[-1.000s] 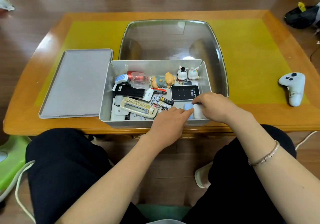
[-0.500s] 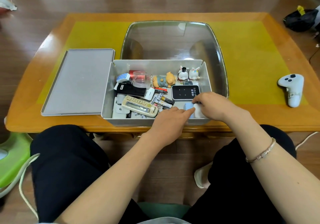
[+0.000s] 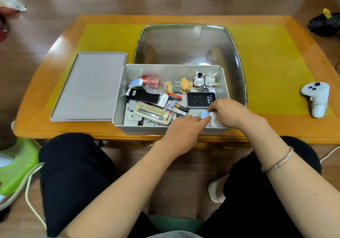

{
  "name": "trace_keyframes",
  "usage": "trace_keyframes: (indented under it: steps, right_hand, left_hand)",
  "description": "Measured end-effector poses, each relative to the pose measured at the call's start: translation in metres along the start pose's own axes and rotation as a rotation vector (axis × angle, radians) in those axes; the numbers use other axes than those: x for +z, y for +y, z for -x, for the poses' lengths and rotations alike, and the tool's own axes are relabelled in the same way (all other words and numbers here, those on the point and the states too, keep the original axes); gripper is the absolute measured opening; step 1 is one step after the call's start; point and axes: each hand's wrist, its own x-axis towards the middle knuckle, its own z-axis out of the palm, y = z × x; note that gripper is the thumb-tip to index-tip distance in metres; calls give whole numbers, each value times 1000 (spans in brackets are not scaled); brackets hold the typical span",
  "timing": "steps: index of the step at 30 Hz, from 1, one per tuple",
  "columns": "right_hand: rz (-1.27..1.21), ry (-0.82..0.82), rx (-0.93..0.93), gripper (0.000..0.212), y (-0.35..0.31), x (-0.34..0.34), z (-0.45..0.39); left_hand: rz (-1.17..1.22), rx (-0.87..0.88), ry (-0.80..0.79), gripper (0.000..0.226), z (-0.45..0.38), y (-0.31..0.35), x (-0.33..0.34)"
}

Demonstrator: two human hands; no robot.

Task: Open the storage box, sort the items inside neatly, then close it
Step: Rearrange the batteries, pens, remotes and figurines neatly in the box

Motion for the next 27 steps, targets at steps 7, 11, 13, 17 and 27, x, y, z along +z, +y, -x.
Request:
trace_keyframes:
  steps: [7, 11, 13, 17, 27]
  right_hand:
    - [147, 145, 38, 49, -6, 1, 3]
    - [108, 389, 24, 42, -19, -2, -1]
    - [78, 420, -26, 39, -28, -4, -6]
    - [29, 350, -107, 38, -49, -5, -20]
    - [-154, 360, -198, 56, -102, -6, -56]
  left_hand:
    - [2, 22, -24, 50, 1, -1, -4]
    - [145, -54, 8, 50, 12, -16, -19]
    - [180, -161, 134, 42, 24, -32, -27]
    - [103, -481, 390, 26, 43, -70, -39]
    - [27, -792, 330, 43, 49, -112, -41]
